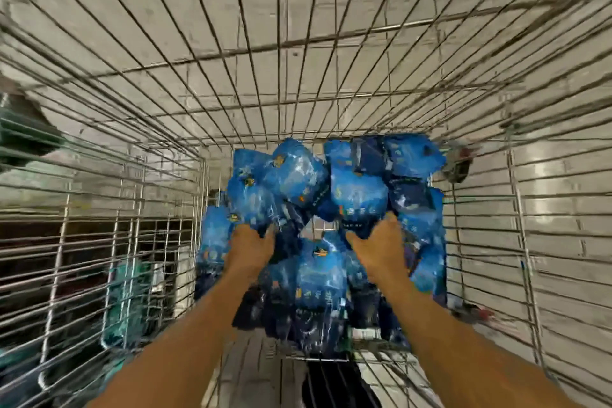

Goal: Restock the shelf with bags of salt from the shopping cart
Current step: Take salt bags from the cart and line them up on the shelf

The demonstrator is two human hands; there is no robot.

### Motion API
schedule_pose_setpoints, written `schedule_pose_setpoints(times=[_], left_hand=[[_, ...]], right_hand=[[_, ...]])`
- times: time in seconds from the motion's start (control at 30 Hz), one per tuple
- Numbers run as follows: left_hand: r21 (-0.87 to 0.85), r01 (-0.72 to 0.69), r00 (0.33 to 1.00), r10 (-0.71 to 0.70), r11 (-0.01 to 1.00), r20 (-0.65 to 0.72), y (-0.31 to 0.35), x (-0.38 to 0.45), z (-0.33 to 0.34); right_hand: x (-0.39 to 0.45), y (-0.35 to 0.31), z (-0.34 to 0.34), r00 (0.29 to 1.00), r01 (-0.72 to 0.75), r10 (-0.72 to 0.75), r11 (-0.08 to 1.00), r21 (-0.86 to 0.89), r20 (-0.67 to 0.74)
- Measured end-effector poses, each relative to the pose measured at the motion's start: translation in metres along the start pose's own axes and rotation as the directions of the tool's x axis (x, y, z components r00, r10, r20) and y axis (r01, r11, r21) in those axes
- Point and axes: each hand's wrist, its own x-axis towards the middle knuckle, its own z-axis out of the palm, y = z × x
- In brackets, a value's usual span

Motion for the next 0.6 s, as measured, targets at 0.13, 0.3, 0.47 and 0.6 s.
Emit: schedule_pose_setpoints(times=[0.13,0.3,0.47,0.6], left_hand=[[0.049,-0.04,0.99,0.047,0.998,-0.135,0.0,0.025,0.022],[-0.227,0.097,0.985,-0.127,0.969,-0.12,0.0,0.032,0.044],[-0.337,0.248,0.962,-0.272,0.908,-0.024,-0.011,0.033,0.045],[-0.341,0.218,0.974,-0.225,0.914,0.021,-0.012,0.019,0.032]], right_hand=[[0.023,0.007,0.023,0.988,-0.05,0.04,0.997,-0.065,-0.147],[0.035,0.025,0.041,0.962,-0.095,0.112,0.992,0.081,-0.248],[0.026,0.033,0.043,0.986,-0.044,0.058,0.995,0.089,-0.159],[0.002,0.03,0.037,0.999,0.021,0.0,0.924,0.383,-0.055]])
